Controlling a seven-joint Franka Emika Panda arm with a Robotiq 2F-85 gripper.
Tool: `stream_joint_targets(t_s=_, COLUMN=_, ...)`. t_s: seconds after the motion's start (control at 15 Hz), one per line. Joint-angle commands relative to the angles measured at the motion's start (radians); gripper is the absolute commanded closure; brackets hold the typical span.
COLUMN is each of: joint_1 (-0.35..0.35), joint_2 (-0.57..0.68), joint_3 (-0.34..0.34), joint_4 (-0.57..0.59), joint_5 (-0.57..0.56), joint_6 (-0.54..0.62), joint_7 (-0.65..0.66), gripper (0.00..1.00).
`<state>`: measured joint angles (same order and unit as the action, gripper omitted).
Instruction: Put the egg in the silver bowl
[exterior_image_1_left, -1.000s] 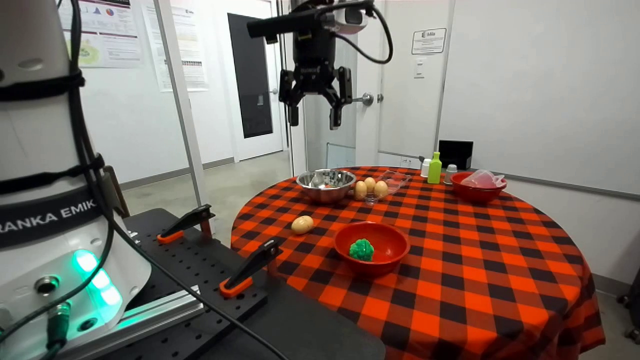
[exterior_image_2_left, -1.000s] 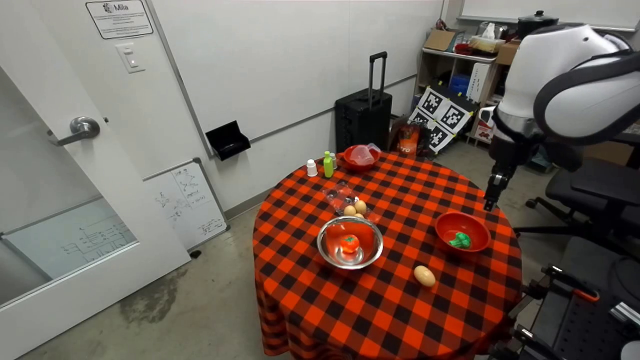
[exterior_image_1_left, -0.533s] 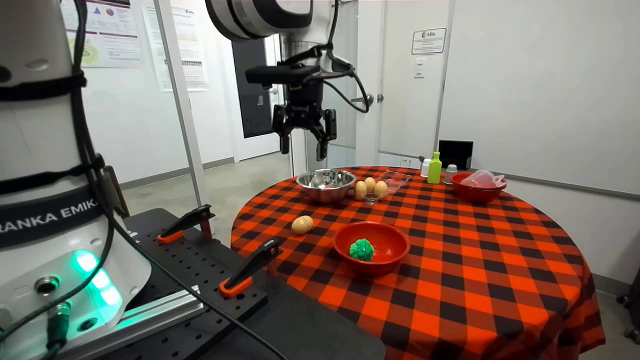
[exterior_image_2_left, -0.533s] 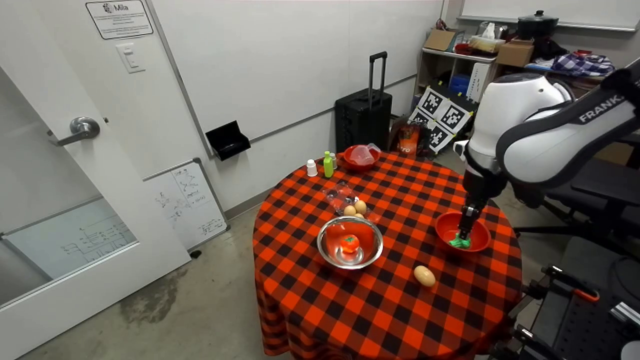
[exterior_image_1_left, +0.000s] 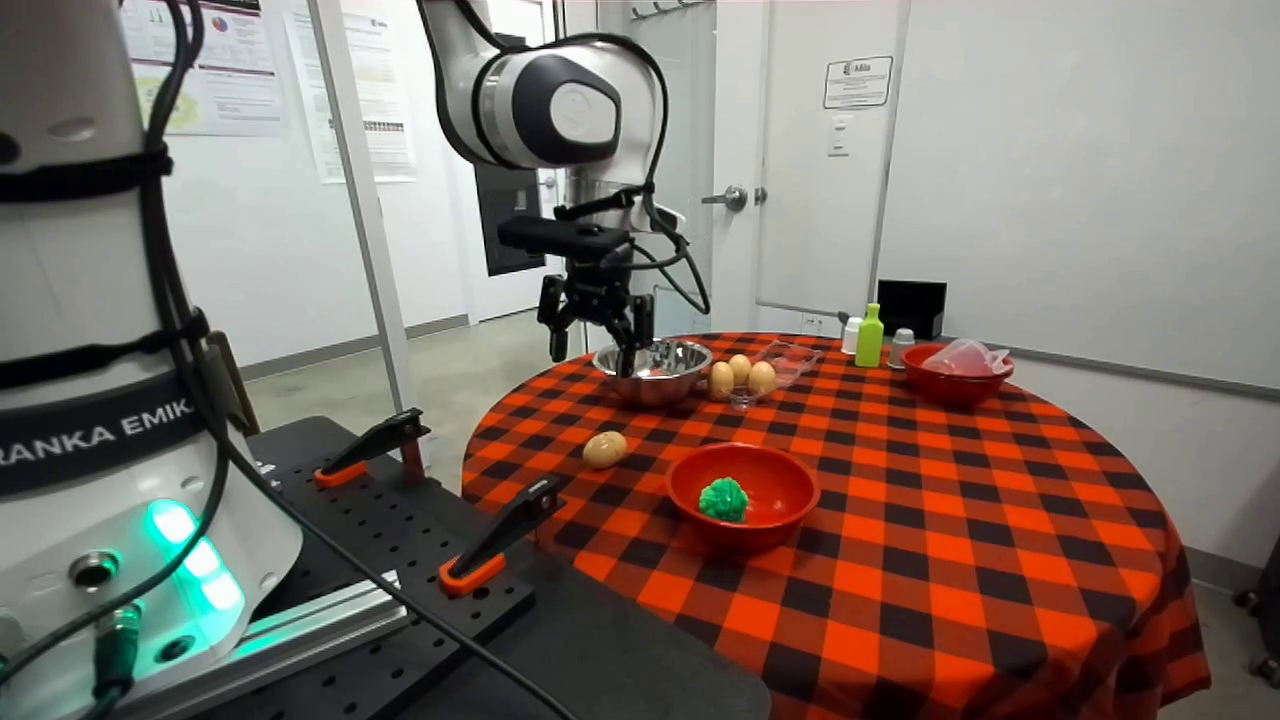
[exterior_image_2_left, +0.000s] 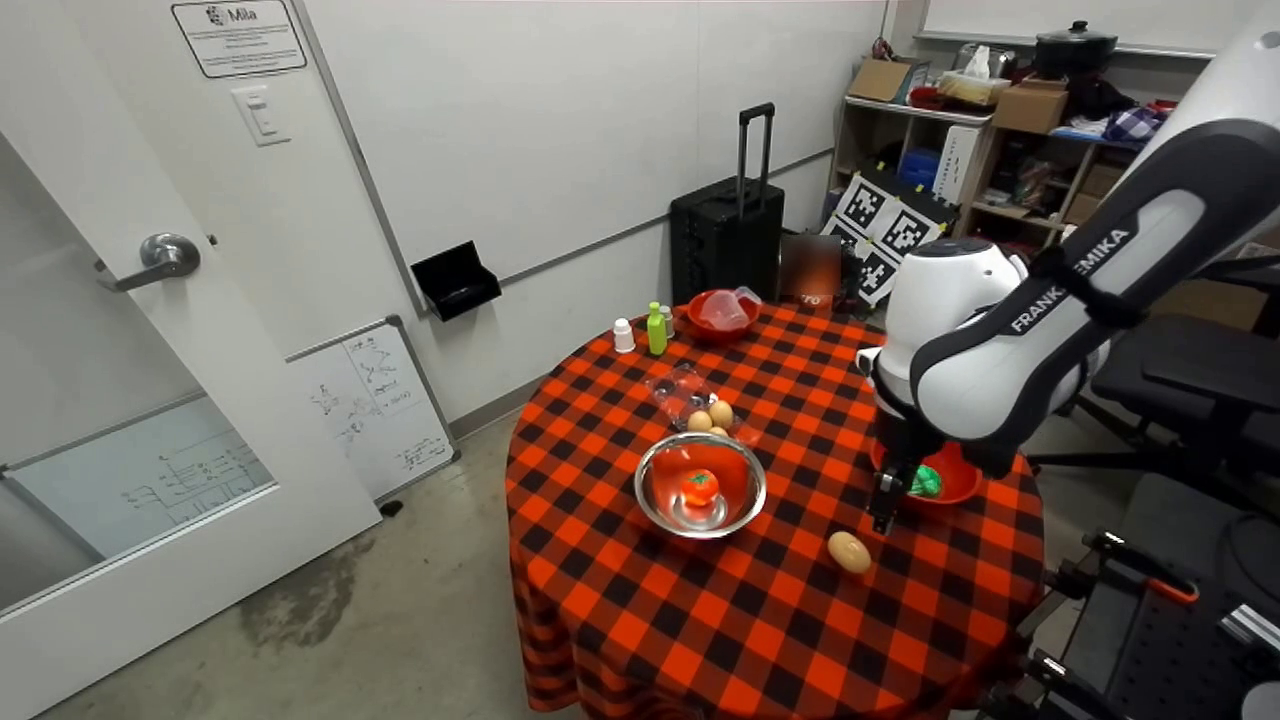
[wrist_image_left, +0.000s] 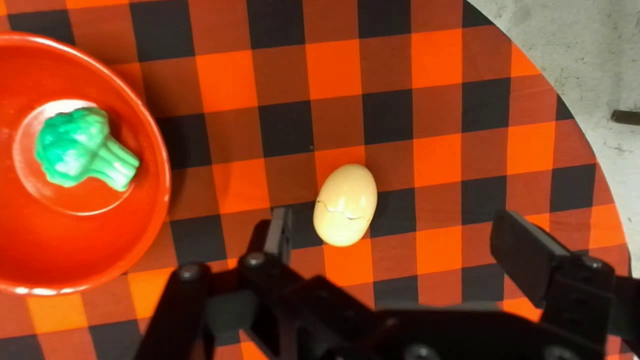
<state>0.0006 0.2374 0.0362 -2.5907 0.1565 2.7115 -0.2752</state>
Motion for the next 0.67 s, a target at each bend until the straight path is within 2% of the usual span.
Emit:
stream_joint_targets(t_s=0.0, joint_1=-0.049, joint_2=0.139, joint_3=0.061, joint_4=0.095, joint_5=0.031, joint_6=0.021, joint_7=-0.045, gripper=0.00)
stream_joint_targets(t_s=0.2, joint_1=-0.065, joint_2=0.214, joint_3=0.073, joint_4=0.146, joint_5=0.001, joint_6=0.026, joint_7=-0.016, gripper=0.00)
stream_joint_targets(t_s=0.6, joint_1=-0.055, joint_2=0.334, joint_3=0.049, joint_4=0.230, joint_5=-0.039, joint_6=0.052, joint_7=0.047, gripper=0.00)
